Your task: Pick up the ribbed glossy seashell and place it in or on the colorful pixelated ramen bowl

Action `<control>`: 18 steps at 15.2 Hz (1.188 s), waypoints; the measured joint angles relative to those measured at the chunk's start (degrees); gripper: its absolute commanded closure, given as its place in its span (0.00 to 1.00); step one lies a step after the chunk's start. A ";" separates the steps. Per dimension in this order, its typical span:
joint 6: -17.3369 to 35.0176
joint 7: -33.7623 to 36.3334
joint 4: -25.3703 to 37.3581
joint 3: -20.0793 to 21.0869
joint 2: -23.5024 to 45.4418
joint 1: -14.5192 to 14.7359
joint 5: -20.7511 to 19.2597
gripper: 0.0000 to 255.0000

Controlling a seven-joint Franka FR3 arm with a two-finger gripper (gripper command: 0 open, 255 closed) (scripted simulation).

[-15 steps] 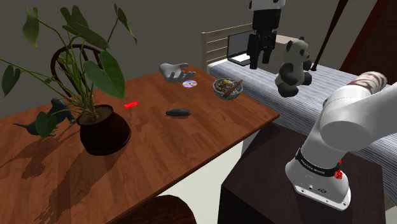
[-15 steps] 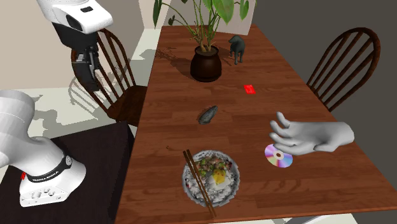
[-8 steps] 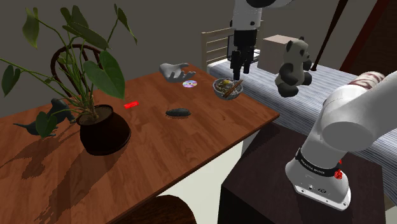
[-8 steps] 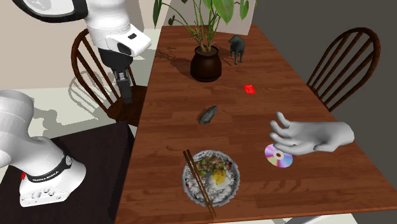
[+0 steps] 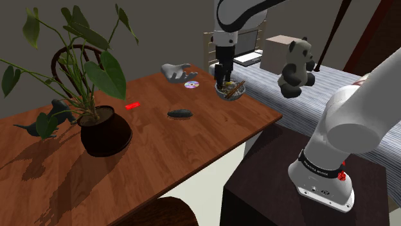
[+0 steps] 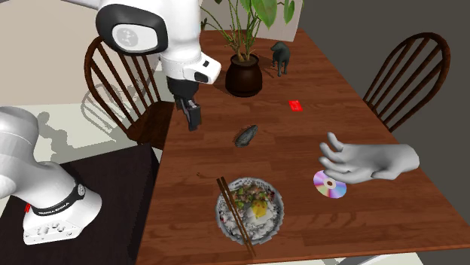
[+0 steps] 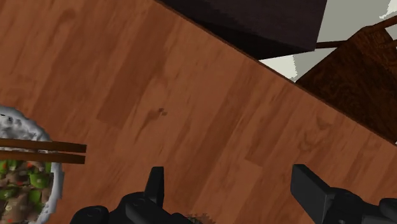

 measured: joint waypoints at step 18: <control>15.18 -17.29 25.24 2.27 38.44 2.69 4.47 0.00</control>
